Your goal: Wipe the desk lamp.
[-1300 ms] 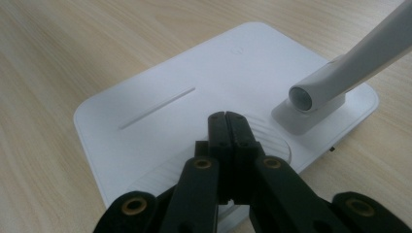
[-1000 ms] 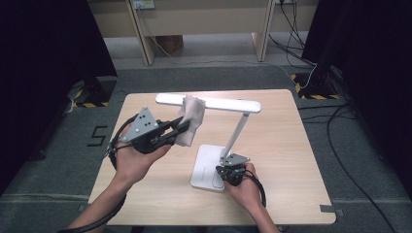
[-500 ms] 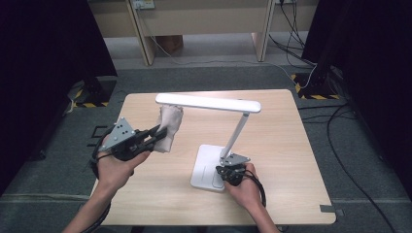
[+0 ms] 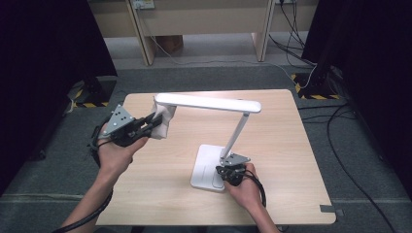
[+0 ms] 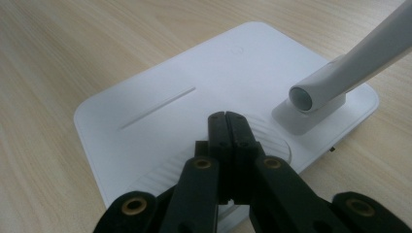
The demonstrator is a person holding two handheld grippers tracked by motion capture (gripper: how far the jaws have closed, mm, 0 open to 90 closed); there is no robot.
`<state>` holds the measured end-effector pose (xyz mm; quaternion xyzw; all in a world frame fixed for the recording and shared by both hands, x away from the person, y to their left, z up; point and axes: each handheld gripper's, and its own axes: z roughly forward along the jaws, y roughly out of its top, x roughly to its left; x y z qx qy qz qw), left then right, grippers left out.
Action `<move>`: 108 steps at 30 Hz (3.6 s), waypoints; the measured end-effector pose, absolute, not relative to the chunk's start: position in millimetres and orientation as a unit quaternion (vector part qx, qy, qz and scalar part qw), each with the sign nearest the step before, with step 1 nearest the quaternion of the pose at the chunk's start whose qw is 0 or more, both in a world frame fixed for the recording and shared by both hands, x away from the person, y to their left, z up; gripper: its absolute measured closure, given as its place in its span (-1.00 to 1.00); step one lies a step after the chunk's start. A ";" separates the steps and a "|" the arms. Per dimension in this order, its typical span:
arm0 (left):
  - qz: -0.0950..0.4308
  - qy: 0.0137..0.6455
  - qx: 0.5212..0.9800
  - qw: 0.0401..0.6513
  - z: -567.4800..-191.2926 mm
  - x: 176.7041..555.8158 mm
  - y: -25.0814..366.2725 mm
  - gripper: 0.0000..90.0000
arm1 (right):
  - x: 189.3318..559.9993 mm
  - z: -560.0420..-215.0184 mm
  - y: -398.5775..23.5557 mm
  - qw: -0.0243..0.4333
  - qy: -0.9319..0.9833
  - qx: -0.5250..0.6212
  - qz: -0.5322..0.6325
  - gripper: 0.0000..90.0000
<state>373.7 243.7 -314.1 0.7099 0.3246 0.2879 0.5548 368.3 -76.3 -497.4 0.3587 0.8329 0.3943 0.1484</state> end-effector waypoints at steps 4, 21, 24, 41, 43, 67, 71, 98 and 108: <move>0.292 0.320 0.712 0.552 -311.7 374.5 241.0 0.75 | 368.3 -497.3 -76.2 0.148 0.833 0.359 0.394 1.00; 0.307 0.293 0.725 0.542 -304.7 375.0 226.0 0.75 | 368.1 -497.4 -76.1 0.149 0.834 0.357 0.394 1.00; 0.307 0.289 0.727 0.542 -303.8 375.0 222.7 0.75 | 368.3 -497.4 -76.0 0.149 0.834 0.356 0.394 1.00; 0.304 0.280 0.730 0.545 -302.3 374.8 209.4 0.75 | 368.2 -497.4 -75.9 0.151 0.834 0.356 0.394 1.00; 0.302 0.278 0.730 0.546 -302.5 374.9 207.4 0.75 | 368.1 -497.4 -75.9 0.151 0.834 0.356 0.394 1.00; 0.294 0.268 0.735 0.549 -302.5 375.2 190.1 0.75 | 368.0 -497.5 -75.7 0.152 0.834 0.355 0.394 1.00; 0.294 0.265 0.736 0.549 -301.7 374.9 187.3 0.74 | 368.0 -497.4 -75.8 0.152 0.834 0.355 0.393 1.00; 0.286 0.249 0.743 0.552 -299.5 372.7 171.6 0.74 | 368.0 -497.5 -75.7 0.153 0.834 0.355 0.393 1.00; 0.285 0.244 0.745 0.552 -299.2 370.5 169.6 0.74 | 367.9 -497.6 -75.3 0.154 0.834 0.354 0.393 1.00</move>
